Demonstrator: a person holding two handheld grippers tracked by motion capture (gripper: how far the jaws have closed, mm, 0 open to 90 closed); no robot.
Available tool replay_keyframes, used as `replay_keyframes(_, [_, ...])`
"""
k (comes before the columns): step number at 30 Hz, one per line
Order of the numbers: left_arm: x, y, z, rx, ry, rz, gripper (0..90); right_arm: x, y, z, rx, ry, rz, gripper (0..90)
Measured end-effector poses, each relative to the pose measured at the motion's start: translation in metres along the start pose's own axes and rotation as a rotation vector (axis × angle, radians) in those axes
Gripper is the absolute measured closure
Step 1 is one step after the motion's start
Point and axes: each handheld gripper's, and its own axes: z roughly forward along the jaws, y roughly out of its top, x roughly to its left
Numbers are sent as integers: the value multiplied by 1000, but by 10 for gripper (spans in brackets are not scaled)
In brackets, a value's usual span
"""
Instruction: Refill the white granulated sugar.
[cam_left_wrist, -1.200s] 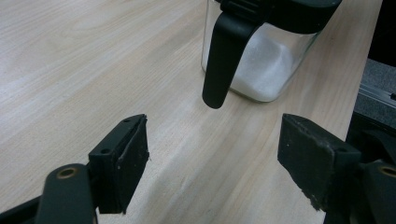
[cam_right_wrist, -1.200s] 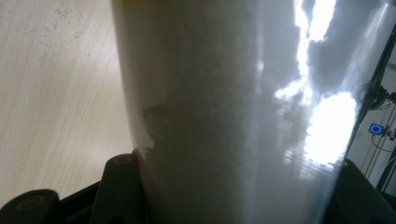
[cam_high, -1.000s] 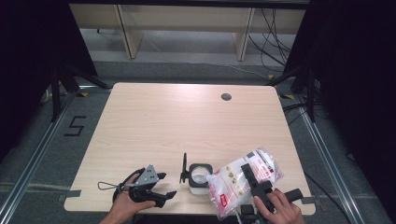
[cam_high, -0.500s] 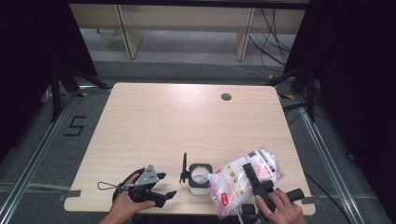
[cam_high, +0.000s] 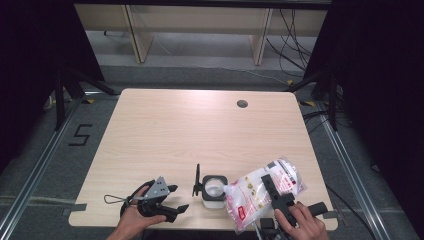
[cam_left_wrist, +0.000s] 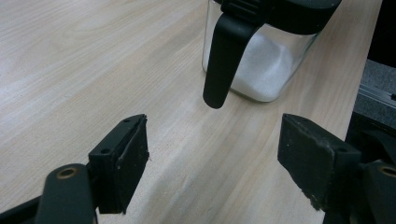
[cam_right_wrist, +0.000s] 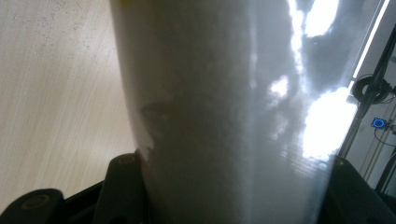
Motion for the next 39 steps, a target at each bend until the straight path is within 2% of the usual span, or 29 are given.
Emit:
replay_keyframes(5, [0, 0, 0, 2, -1, 0, 238, 0, 0, 0, -1, 0, 7, 515])
replay_keyframes(6, [0, 0, 0, 4, 0, 0, 238, 2, 1, 1, -12, -14, 50, 516])
replay_keyframes(8, [0, 0, 0, 1, -1, 0, 239, 4, 1, 1, -12, -8, 68, 518])
replay_keyframes(9, [0, 0, 0, 1, -1, 0, 238, 2, 1, 1, -14, -14, 60, 518])
replay_keyframes(10, [0, 0, 0, 1, 0, 0, 238, 3, 2, 0, -15, -10, 84, 519])
replay_keyframes(11, [-1, -1, 0, 1, 4, -16, 238, 1, 0, 1, -26, -24, 45, 519])
replay_keyframes(15, [0, 0, -1, 2, 1, 2, 238, 2, 1, 1, -25, -17, 54, 520])
replay_keyframes(16, [0, 0, -1, 2, 2, 2, 239, 3, 1, 1, -19, -14, 64, 521])
replay_keyframes(18, [0, 0, -1, 0, 3, 2, 238, 5, 3, 0, -13, -7, 119, 521])
replay_keyframes(23, [-1, 0, -1, 3, 3, -5, 239, 5, 2, -1, -8, -7, 121, 522])
replay_keyframes(24, [-2, -1, 0, 3, 5, -27, 239, 5, 2, -1, -8, -8, 124, 522])
replay_keyframes(25, [-2, -1, -1, 1, 6, -30, 238, 5, 3, -1, -9, -7, 117, 522])
replay_keyframes(27, [-1, -1, -1, -2, 6, -6, 239, 3, 3, -1, -14, -10, 96, 523])
replay_keyframes(29, [-1, -2, -2, 1, 10, -30, 239, 3, 4, 0, -22, -15, 106, 523])
replay_keyframes(30, [0, -1, -3, 12, 15, 3, 238, 3, 4, 0, -25, -10, 104, 524])
replay_keyframes(31, [1, 0, -4, 19, 11, 18, 238, 1, 4, 1, -39, -20, 73, 524])
replay_keyframes(32, [0, -1, -3, 3, 6, 4, 239, 0, 3, 1, -45, -28, 43, 524])
replay_keyframes(34, [0, -1, -2, -3, 3, -1, 238, 1, 3, 2, -48, -16, 46, 524])
replay_keyframes(35, [-1, -1, -2, 16, 19, -12, 239, 1, 3, 2, -47, -13, 48, 524])
replay_keyframes(37, [-1, -1, -2, 16, 18, -6, 239, 2, 2, 2, -43, -15, 53, 524])
replay_keyframes(38, [-2, -1, -1, 0, 9, -24, 239, 2, 2, 2, -44, -16, 56, 524])
replay_keyframes(39, [-2, -1, -2, 0, 10, -22, 238, 2, 2, 2, -42, -17, 56, 525])
